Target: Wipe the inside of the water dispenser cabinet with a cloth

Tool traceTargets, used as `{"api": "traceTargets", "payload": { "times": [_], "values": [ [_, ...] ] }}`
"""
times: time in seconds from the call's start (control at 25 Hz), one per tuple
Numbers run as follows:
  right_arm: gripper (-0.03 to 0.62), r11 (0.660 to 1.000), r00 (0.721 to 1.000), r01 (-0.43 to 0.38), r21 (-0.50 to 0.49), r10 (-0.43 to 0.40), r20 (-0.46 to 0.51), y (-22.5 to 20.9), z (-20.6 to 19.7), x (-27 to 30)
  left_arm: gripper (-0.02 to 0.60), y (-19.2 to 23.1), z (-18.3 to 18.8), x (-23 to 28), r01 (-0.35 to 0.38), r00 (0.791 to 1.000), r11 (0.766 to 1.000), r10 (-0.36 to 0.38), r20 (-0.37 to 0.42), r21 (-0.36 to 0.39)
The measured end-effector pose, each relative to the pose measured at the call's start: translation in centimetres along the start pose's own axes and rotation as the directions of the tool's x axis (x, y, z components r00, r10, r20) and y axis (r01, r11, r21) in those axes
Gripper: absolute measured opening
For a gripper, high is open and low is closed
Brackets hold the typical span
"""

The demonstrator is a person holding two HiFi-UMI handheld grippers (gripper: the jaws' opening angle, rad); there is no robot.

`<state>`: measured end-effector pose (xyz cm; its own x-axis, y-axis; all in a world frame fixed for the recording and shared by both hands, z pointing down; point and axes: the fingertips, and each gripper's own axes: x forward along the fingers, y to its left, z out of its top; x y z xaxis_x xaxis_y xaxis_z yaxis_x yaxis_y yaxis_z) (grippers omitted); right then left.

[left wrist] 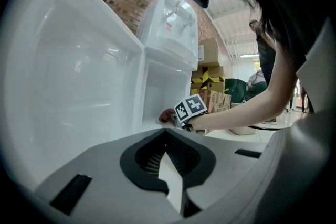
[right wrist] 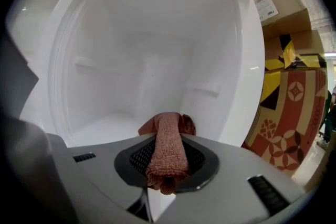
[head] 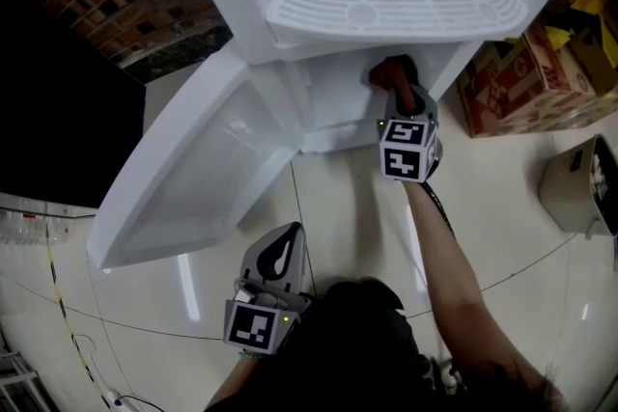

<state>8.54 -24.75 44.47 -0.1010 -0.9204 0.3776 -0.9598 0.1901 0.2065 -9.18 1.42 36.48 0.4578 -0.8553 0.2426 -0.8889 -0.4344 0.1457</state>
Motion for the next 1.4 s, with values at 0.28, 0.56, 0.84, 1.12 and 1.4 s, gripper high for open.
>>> {"api": "traceTargets", "payload": {
  "times": [0.28, 0.56, 0.84, 1.12, 1.4],
  "values": [
    [0.077, 0.998, 0.932, 0.021, -0.057, 0.001, 0.362, -1.6, 13.1, -7.7, -0.023, -0.2, 0.2, 0.4, 0.0, 1.0, 1.0, 0.0, 0.013, 0.0],
    [0.077, 0.995, 0.909, 0.062, -0.075, -0.025, 0.416, -3.8, 15.1, -9.9, -0.023, -0.9, 0.6, 0.6, 0.004, 1.0, 1.0, -0.004, 0.02, 0.005],
    [0.077, 0.995, 0.993, -0.021, -0.093, 0.031, 0.111, -3.1, 3.1, -4.9, -0.023, -1.0, 1.0, 0.2, -0.007, 1.0, 1.0, 0.007, 0.026, 0.009],
    [0.077, 0.997, 0.994, -0.079, -0.006, 0.078, -0.074, -2.0, -4.7, -2.8, -0.023, -0.9, 0.8, -0.1, -0.021, 1.0, 1.0, 0.02, 0.022, 0.011],
    [0.08, 0.992, 0.989, -0.114, 0.046, 0.118, -0.089, -1.8, -5.7, -2.6, -0.023, -1.2, 0.6, -0.1, -0.013, 1.0, 1.0, 0.013, 0.015, 0.014]
  ]
}}
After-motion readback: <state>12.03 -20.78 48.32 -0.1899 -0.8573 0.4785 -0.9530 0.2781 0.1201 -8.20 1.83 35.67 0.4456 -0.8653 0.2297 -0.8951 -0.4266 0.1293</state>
